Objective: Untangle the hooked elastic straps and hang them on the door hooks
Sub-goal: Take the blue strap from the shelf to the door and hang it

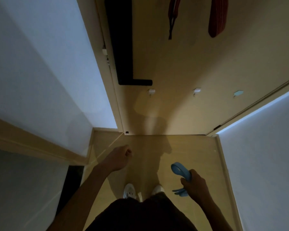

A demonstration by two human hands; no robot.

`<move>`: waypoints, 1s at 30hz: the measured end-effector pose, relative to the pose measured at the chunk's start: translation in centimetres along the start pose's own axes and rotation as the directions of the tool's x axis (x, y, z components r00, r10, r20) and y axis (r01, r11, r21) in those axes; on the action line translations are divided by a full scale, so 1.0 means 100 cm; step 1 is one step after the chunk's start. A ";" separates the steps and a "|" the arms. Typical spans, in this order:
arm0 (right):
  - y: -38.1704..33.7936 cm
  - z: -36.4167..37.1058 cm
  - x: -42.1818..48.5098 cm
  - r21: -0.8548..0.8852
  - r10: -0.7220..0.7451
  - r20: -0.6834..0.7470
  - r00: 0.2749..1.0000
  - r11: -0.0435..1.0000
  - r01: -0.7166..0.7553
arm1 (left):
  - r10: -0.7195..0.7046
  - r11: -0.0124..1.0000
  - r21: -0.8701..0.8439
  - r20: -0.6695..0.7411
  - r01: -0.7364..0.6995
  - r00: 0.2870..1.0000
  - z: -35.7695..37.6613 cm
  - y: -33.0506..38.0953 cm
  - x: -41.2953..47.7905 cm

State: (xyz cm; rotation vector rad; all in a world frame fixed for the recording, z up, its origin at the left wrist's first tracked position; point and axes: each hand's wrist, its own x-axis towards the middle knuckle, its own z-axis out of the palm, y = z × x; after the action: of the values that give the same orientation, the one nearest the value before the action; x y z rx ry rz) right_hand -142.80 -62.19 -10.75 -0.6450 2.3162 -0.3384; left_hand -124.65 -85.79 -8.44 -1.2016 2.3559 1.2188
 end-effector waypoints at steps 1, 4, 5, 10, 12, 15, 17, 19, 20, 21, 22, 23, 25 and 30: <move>-0.003 -0.005 0.009 -0.001 -0.001 0.000 1.000 1.000 0.001 | 0.010 1.000 0.010 -0.010 -0.010 1.000 -0.007 0.008 0.012; -0.017 -0.027 0.040 0.019 -0.034 -0.004 0.999 0.999 0.034 | 0.038 0.999 0.019 -0.031 -0.038 0.999 -0.023 0.033 0.044; -0.024 -0.037 0.051 0.028 -0.060 -0.013 0.998 0.998 0.060 | 0.053 0.998 0.017 -0.038 -0.053 0.998 -0.026 0.043 0.054; -0.064 -0.093 0.103 0.067 -0.253 -0.032 0.967 0.965 0.254 | 0.131 0.985 -0.106 -0.062 -0.137 0.989 -0.037 0.102 0.096; -0.080 -0.118 0.117 0.115 -0.340 -0.037 0.940 0.933 0.342 | 0.197 0.960 -0.189 -0.062 -0.206 0.978 -0.040 0.129 0.111; -0.101 -0.155 0.130 0.189 -0.468 -0.066 0.881 0.861 0.472 | 0.320 0.896 -0.297 -0.086 -0.331 0.943 -0.048 0.173 0.128; -0.111 -0.175 0.139 0.210 -0.542 -0.087 0.836 0.810 0.547 | 0.380 0.862 -0.312 -0.125 -0.400 0.916 -0.058 0.201 0.135; -0.115 -0.192 0.147 0.244 -0.573 -0.094 0.814 0.780 0.577 | 0.428 0.841 -0.275 -0.189 -0.466 0.884 -0.070 0.225 0.140; -0.116 -0.201 0.150 0.262 -0.571 -0.093 0.815 0.776 0.574 | 0.446 0.830 -0.264 -0.217 -0.492 0.868 -0.075 0.236 0.141; -0.117 -0.209 0.152 0.272 -0.570 -0.106 0.815 0.772 0.575 | 0.460 0.820 -0.259 -0.232 -0.511 0.857 -0.080 0.247 0.141; -0.116 -0.216 0.154 0.274 -0.571 -0.133 0.810 0.764 0.584 | 0.476 0.810 -0.255 -0.238 -0.528 0.846 -0.084 0.257 0.141; -0.116 -0.224 0.154 0.277 -0.575 -0.172 0.799 0.751 0.600 | 0.496 0.798 -0.253 -0.238 -0.546 0.835 -0.088 0.267 0.141; -0.115 -0.240 0.154 0.293 -0.576 -0.250 0.779 0.721 0.627 | 0.538 0.775 -0.238 -0.238 -0.585 0.809 -0.094 0.286 0.141; -0.116 -0.288 0.145 0.315 -0.532 -0.439 0.724 0.664 0.678 | 0.647 0.713 -0.155 -0.234 -0.684 0.726 -0.104 0.338 0.139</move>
State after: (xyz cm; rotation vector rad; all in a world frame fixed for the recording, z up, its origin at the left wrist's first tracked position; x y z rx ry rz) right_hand -167.75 -78.01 6.59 -1.1886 2.0923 -1.3580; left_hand -157.38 -90.84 10.20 -0.4725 2.9761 1.6955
